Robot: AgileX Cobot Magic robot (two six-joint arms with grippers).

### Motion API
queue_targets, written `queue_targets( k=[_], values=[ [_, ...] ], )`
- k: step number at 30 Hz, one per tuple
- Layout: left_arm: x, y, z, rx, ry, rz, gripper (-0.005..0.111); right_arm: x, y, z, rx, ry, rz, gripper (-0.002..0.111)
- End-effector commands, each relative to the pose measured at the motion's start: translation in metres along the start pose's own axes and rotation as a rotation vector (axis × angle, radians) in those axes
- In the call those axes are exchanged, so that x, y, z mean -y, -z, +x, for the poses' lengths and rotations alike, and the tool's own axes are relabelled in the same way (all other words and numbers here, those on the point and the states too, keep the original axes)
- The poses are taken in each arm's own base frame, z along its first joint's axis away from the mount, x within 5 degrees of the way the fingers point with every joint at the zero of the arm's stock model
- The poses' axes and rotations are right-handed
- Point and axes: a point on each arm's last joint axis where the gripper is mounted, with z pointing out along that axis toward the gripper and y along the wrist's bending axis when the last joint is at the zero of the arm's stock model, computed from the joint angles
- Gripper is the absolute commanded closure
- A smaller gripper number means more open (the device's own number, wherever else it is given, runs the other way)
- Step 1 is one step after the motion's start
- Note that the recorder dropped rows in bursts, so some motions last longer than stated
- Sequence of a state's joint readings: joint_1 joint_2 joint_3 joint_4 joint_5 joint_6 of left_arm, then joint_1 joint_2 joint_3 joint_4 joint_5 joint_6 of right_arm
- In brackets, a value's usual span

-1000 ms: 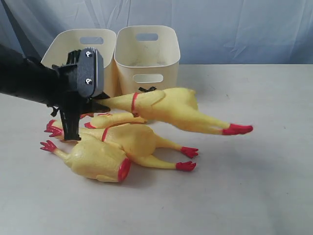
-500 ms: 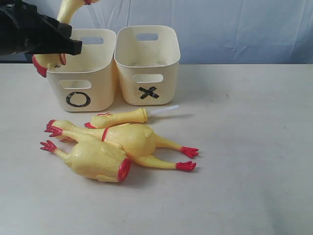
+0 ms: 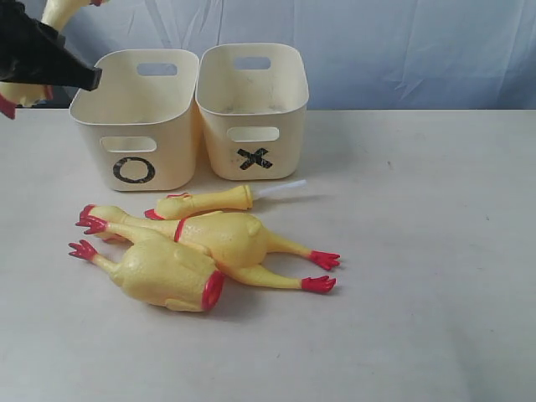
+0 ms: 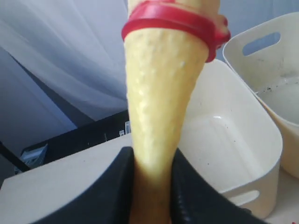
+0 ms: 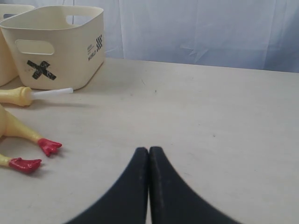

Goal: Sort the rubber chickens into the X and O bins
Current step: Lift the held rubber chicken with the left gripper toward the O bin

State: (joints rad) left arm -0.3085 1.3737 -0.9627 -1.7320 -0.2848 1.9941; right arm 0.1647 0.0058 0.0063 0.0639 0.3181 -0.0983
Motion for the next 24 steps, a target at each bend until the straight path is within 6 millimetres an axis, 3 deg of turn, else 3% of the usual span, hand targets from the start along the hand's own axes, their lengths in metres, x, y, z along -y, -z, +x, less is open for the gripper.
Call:
queue_targets(
  k=[1,9,14,24],
  values=[
    [-0.005,0.006,-0.022,0.071,0.007,0.005,0.107,0.000,0.001,-0.003,0.024,0.006,0.002,0.108],
    [-0.005,0.007,-0.030,0.102,-0.042,0.015,0.107,0.000,0.001,-0.003,0.024,0.006,0.002,0.108],
    [0.000,0.008,-0.033,0.124,0.191,0.089,0.107,0.000,0.001,-0.003,0.024,0.006,0.002,0.108],
    [0.007,0.004,-0.032,0.132,0.180,0.151,0.107,0.000,0.001,-0.003,0.024,0.006,0.002,0.108]
  ],
)
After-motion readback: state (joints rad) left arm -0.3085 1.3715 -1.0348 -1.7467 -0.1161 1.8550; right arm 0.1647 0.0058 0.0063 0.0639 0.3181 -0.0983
